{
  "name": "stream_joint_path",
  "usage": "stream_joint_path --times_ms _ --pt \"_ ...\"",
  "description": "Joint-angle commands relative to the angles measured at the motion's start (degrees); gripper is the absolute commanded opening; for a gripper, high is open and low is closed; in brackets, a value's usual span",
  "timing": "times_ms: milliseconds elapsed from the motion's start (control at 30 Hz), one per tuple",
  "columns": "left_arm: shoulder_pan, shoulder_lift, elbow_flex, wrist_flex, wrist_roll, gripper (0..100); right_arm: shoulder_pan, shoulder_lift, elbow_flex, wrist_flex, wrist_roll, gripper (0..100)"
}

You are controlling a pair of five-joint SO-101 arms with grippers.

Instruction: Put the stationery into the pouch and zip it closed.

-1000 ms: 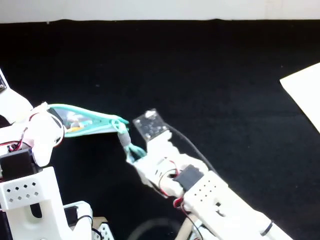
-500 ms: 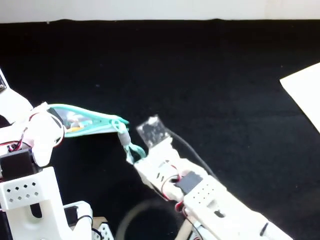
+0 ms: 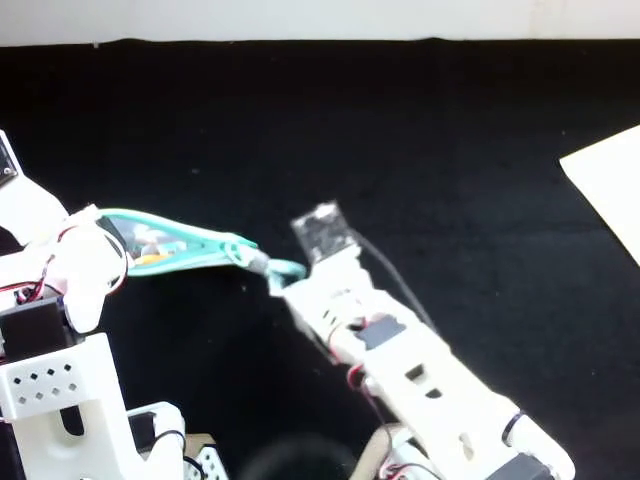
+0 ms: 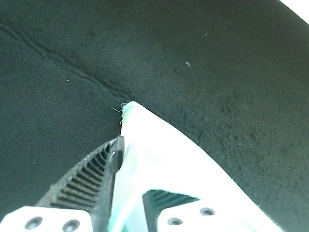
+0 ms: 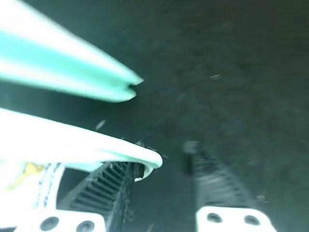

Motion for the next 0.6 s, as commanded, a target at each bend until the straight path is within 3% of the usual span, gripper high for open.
stream_joint_path --times_ms 0,233,567 --pt "-0.4 1.6 0.0 -0.4 0.2 1 6.4 -1.7 -2.8 -0.7 0.4 0.2" --pt "-0.4 1.6 0.0 -0.4 0.2 1 14.7 -10.1 -9.9 5.8 0.2 0.5" --pt "-0.4 1.3 0.0 -0.4 0.2 1 15.0 -16.1 -37.7 23.5 0.0 0.5"
